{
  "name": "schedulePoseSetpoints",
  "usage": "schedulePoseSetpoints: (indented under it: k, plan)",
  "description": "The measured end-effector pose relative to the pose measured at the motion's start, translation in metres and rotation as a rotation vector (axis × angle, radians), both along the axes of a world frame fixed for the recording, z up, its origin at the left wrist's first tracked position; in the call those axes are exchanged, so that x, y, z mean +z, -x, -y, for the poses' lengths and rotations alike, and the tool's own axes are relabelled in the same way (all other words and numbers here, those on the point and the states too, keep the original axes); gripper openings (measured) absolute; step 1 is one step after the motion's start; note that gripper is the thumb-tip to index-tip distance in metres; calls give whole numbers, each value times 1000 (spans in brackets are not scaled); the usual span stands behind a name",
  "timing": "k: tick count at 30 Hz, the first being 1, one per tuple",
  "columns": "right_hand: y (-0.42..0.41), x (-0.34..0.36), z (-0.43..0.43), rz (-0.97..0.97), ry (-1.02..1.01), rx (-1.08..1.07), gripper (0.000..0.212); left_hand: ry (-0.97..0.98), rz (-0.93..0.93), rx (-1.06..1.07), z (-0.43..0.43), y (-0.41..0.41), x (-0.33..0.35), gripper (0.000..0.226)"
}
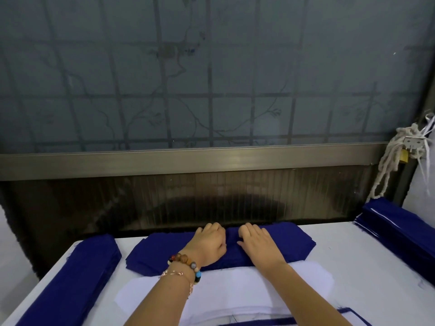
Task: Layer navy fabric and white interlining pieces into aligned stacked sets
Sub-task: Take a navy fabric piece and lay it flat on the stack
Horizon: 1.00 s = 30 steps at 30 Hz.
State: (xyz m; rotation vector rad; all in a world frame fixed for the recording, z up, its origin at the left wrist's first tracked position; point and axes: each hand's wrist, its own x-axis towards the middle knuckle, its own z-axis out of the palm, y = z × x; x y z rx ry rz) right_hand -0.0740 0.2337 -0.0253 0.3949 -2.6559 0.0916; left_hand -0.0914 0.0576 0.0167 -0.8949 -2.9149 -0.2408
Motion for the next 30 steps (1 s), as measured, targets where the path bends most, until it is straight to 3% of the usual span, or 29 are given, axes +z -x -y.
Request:
schedulePoseSetpoints:
  k: [2,6,12,16,19,25,28,30]
  plan:
    - [6,-3,-2,100,100,-23,29,-42,6,-32,3,-3,-4,17]
    - [13,2,-3,228,113,-51,50,-146,1,59,2,0,-6,21]
    - [17,24,-8,439,182,-2,42,-126,56,262,4,7,-9,38]
    - [19,42,-11,567,219,-5,46,-153,-154,154,10,6,-3,21]
    - [15,45,-19,507,164,-80,48,-183,-262,83,18,2,4,13]
    - [0,49,-60,370,-33,-402,41,50,-91,233,59,-3,5,28]
    - [-9,48,-81,315,-38,-455,36,-15,-70,318,87,-6,3,9]
    - [-15,47,-92,274,19,-473,33,-37,-84,362,103,-8,5,10]
